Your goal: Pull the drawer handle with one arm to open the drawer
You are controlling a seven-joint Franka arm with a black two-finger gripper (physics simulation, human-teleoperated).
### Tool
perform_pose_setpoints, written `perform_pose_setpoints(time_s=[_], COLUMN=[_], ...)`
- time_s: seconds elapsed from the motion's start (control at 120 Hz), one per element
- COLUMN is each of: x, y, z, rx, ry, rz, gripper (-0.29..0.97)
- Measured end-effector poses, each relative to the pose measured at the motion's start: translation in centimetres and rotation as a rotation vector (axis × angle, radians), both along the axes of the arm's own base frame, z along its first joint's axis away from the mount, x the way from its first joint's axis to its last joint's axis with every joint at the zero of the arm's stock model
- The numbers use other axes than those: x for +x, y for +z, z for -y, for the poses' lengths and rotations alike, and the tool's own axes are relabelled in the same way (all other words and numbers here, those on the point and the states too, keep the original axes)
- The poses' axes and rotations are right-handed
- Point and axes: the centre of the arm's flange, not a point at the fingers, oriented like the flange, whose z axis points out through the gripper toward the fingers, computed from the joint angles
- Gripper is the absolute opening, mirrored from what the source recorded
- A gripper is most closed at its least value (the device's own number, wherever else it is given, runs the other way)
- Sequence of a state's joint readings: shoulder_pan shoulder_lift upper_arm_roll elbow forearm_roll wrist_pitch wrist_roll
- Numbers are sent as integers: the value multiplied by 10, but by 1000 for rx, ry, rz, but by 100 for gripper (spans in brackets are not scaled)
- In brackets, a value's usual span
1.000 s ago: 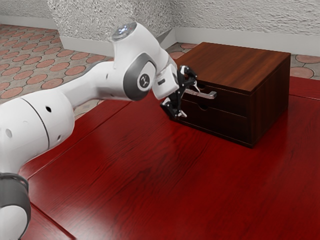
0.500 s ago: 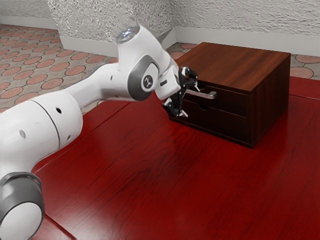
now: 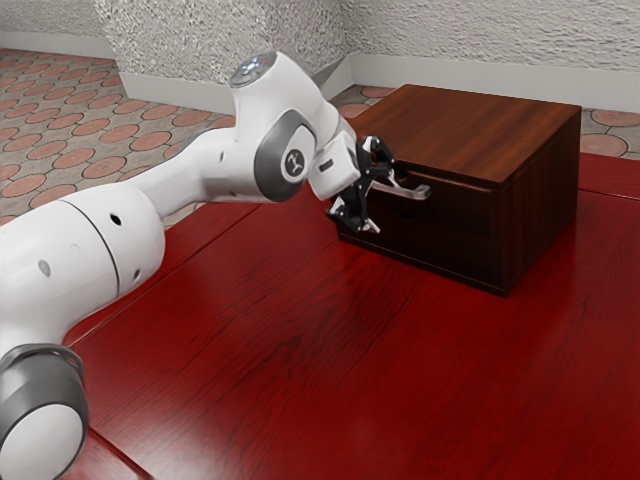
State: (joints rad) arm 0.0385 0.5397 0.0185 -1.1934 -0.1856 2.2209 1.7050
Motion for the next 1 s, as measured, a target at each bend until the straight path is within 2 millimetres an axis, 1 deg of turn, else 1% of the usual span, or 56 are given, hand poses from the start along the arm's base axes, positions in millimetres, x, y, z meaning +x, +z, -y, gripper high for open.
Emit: perform_pose_setpoints(time_s=[0.117, 0.225, 0.383, 0.5, 0.733, 0.9, 0.958, 1.0], x=[-1, -4, -7, -15, -25, -35, -41, -45], y=[1, 10, 15, 19, 16, 23, 19, 18], z=[1, 1, 1, -1, -3, -4, -4, -5], rx=[-4, -5, -8, -10, -14, -16, -17, -17], ry=[1, 4, 12, 19, 31, 37, 40, 43], rz=[0, 6, 3, -7, -30, -34, -47, -54], gripper=[44, 32, 25, 23, 23, 17, 20, 19])
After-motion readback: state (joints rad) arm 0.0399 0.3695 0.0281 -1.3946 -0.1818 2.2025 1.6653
